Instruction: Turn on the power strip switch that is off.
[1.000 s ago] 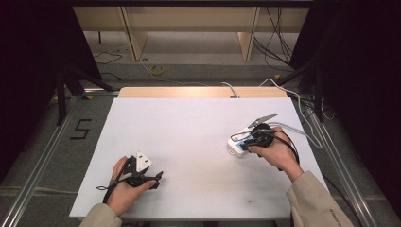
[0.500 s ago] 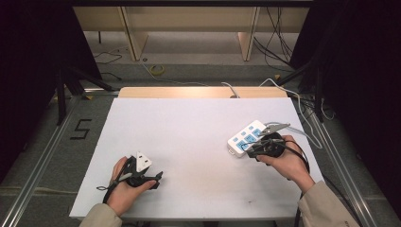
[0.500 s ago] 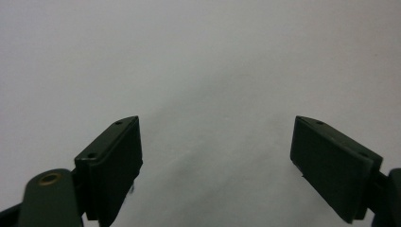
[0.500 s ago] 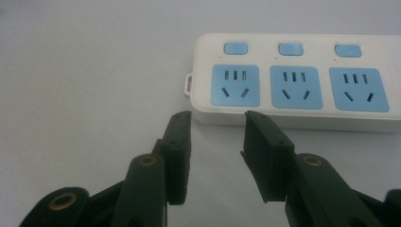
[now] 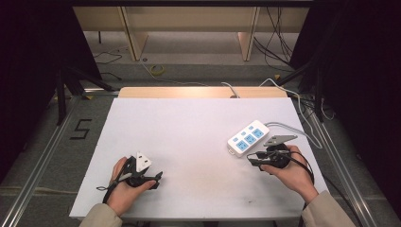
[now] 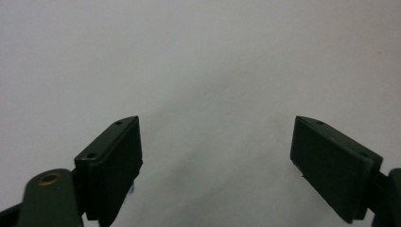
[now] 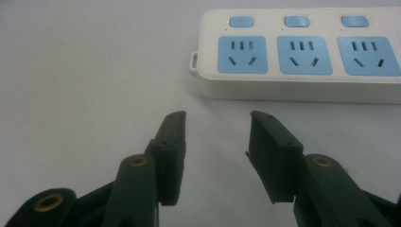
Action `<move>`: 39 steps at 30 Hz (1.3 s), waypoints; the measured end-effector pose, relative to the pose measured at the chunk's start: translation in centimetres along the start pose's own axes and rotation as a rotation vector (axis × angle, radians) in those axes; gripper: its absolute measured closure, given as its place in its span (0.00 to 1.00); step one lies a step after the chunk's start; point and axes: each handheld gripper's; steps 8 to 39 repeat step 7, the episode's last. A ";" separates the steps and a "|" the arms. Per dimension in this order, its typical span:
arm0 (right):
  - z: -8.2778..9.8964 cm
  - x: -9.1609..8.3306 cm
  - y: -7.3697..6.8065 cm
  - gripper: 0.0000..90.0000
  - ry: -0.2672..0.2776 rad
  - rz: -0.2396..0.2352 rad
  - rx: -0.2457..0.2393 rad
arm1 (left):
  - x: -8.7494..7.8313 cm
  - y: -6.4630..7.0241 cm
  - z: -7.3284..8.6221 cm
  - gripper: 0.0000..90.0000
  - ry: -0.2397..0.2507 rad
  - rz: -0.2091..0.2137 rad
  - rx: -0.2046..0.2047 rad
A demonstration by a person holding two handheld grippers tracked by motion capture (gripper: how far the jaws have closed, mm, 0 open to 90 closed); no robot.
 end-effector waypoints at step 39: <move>0.2 -0.2 0.1 0.58 0.028 0.007 0.029 | 0.2 -0.4 0.2 0.19 -0.008 -0.008 -0.012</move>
Point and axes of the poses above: each handheld gripper's, and its own axes: x roughly forward along the jaws, z roughly out of its underside, y roughly to its right, and after that the axes turned 3 degrees about -y, right-handed
